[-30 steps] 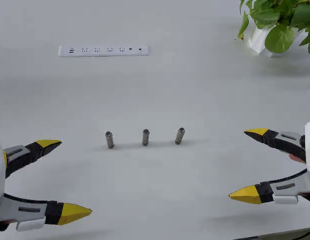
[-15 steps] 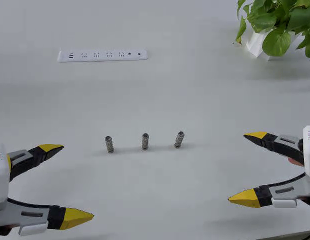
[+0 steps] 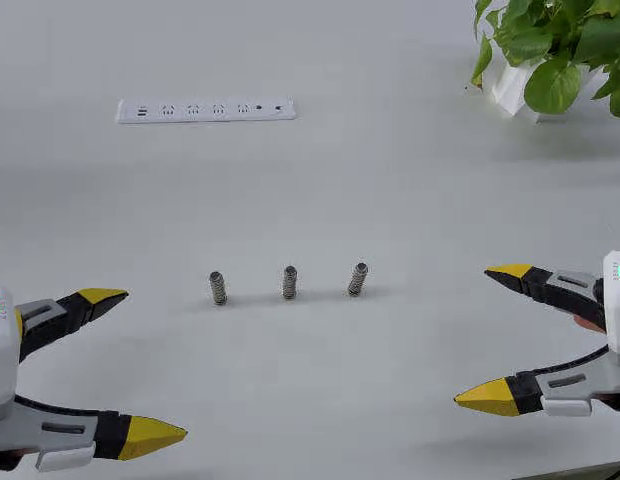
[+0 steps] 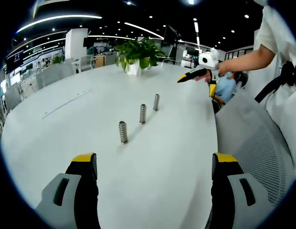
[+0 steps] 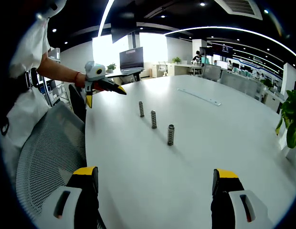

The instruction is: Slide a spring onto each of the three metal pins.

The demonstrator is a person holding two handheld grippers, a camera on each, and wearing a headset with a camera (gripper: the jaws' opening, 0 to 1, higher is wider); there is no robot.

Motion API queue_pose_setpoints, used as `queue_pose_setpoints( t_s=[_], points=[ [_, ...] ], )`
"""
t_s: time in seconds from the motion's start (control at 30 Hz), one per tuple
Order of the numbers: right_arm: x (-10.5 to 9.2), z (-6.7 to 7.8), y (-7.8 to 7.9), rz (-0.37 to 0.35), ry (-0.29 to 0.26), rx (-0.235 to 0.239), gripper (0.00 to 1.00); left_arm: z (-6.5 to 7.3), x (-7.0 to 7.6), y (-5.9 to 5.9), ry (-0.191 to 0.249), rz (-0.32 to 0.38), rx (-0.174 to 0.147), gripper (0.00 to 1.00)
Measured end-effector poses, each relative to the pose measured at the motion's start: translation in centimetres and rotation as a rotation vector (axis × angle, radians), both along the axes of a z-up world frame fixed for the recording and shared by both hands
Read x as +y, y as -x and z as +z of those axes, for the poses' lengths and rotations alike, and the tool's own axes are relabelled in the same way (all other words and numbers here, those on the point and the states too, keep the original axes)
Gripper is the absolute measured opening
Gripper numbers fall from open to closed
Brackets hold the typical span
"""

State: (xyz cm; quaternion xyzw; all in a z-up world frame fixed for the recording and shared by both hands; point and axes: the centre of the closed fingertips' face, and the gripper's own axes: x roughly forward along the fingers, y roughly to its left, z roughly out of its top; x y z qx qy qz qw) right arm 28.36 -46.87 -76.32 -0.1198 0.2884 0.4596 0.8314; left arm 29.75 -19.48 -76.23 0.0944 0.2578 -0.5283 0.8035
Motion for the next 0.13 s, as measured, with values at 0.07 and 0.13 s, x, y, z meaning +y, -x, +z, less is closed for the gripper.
queue_pose_setpoints(
  t_s=[0.07, 0.13],
  points=[
    [0.01, 0.06, -0.03, -0.001, -0.001, 0.0, 0.99, 0.04, -0.01, -0.04, 0.0, -0.001, -0.001, 0.99],
    [0.0, 0.07, -0.05, -0.001, 0.0, -0.001, 0.99, 0.08, -0.01, -0.04, 0.001, -0.002, -0.001, 0.99]
  ],
)
